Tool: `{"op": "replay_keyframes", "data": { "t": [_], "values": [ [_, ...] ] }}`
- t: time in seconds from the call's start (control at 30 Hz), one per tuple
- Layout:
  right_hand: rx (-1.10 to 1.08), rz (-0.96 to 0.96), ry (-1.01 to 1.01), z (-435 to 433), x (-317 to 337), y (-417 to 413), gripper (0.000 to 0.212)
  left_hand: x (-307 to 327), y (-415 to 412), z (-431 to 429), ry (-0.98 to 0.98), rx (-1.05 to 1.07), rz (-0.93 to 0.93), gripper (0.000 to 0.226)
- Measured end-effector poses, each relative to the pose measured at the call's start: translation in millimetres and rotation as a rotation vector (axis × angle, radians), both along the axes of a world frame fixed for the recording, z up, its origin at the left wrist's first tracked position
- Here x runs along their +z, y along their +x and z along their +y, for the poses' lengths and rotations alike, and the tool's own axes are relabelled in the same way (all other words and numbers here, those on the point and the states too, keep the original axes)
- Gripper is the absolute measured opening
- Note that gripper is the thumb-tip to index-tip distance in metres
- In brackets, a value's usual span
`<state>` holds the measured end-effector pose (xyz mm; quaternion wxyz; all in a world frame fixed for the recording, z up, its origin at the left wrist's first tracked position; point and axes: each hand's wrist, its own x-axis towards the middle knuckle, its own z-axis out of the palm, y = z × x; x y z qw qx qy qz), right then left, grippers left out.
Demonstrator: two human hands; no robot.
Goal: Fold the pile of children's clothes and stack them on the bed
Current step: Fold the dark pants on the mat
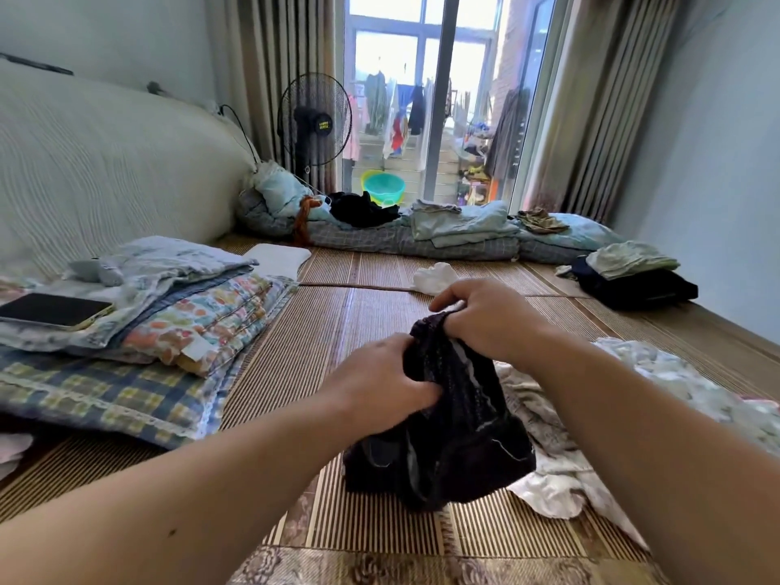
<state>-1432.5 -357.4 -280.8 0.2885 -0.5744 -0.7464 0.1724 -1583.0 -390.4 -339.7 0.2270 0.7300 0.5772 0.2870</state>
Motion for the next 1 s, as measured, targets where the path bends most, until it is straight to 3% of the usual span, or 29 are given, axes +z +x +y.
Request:
{"op": "replay_keyframes", "data": {
  "t": [0.07, 0.23, 0.3, 0.4, 0.5, 0.6, 0.73, 0.8, 0.87, 0.9, 1.0],
  "values": [
    [0.030, -0.076, 0.030, -1, 6, 3, 0.024, 6, -3, 9, 0.077, 0.068, 0.057, 0.011],
    [0.017, -0.435, 0.080, -5, 5, 26, 0.032, 39, -44, 36, 0.152, 0.135, 0.237, 0.029],
    [-0.030, -0.477, 0.089, -2, 6, 36, 0.033, 56, -61, 46, 0.202, 0.160, 0.337, 0.032],
    [-0.054, -0.354, 0.111, 5, 17, 48, 0.034, 82, -72, 50, 0.234, 0.142, 0.354, 0.029],
    [0.114, 0.058, 0.116, 5, 39, 54, 0.047, 112, -75, 47, 0.256, 0.037, 0.324, 0.031],
    [0.255, 0.249, 0.156, -2, 67, 56, 0.045, 141, -79, 38, 0.191, -0.117, 0.089, 0.041],
    [0.237, 0.084, 0.282, -7, 98, 51, 0.030, 170, -79, 33, 0.109, -0.144, -0.147, 0.041],
    [0.269, -0.009, 0.339, -10, 107, 49, 0.023, 175, -81, 33, 0.066, -0.151, -0.150, 0.030],
    [0.329, -0.080, 0.331, -13, 110, 48, 0.035, 174, -85, 36, 0.051, -0.170, -0.116, 0.017],
    [0.349, -0.076, 0.277, -14, 111, 48, 0.040, 172, -88, 37, 0.050, -0.183, -0.089, 0.023],
    [0.323, -0.138, 0.155, -11, 105, 47, 0.022, 165, -97, 38, 0.000, -0.210, 0.002, 0.058]
  ]
}}
